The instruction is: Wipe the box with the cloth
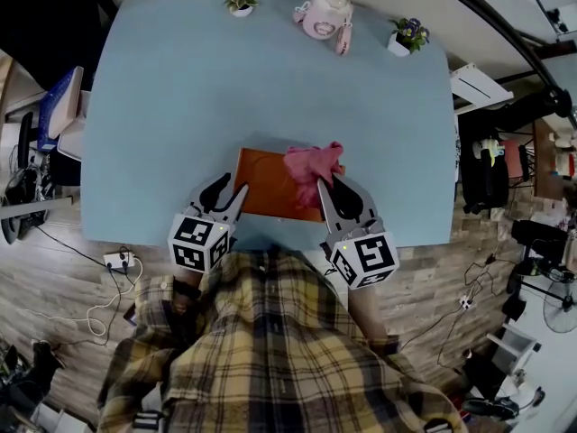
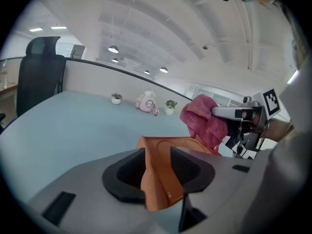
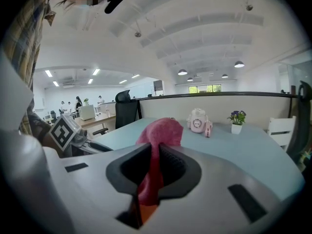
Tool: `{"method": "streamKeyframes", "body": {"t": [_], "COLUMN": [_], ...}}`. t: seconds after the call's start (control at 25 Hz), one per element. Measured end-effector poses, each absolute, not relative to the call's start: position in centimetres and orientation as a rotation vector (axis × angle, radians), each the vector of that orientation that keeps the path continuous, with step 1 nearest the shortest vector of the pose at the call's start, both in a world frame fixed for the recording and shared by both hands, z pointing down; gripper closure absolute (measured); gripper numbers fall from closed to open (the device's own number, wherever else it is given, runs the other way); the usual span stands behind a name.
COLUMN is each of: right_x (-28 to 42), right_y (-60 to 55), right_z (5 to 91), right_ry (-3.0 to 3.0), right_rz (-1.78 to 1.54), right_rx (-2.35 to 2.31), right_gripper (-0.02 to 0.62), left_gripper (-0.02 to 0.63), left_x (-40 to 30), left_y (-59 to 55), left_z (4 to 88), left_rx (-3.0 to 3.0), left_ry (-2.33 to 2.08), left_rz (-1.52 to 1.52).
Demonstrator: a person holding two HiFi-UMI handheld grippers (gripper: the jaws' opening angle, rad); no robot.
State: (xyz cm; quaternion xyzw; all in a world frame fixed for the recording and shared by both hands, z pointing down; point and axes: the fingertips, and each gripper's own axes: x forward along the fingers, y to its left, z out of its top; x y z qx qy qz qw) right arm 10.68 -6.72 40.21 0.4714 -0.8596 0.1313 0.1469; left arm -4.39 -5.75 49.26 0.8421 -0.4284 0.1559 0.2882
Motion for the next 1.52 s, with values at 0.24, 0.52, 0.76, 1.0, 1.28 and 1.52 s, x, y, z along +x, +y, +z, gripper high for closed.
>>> {"method": "streamKeyframes", "body": {"t": [0.24, 0.52, 0.76, 1.0, 1.28, 1.52], "right_x": [10.3, 10.0, 9.1, 6.4, 2.7, -1.1], "right_y": [-6.4, -6.3, -6.6, -7.9, -9.7, -10.4], "right_z": [40.8, 41.1, 41.4, 41.3, 41.8, 44.2], "right_ry": [-2.476, -2.487, -2.504, -2.555, -2.615, -2.597], "right_rz": [0.39, 0.399, 0.392, 0.343, 0.331, 0.35], "right_rx": [1.33, 1.309, 1.27, 1.163, 1.015, 0.824], "right_gripper": [0.554, 0.554, 0.554, 0.554, 0.554, 0.554], "left_gripper": [0.458, 0.483, 0.494, 0.489, 0.491, 0.491], "left_x": [-4.2, -3.9, -4.1, -4.1, -3.7, -4.1], "left_y": [-5.1, -4.5, -4.4, -4.5, -4.3, -4.4], "left_z": [50.7, 51.8, 52.2, 52.2, 52.2, 52.1], "left_rx": [2.212, 2.183, 2.206, 2.221, 2.217, 2.218], "left_ry": [-1.116, -1.099, -1.106, -1.114, -1.127, -1.148], "left_rz": [0.437, 0.444, 0.437, 0.414, 0.404, 0.398]}}
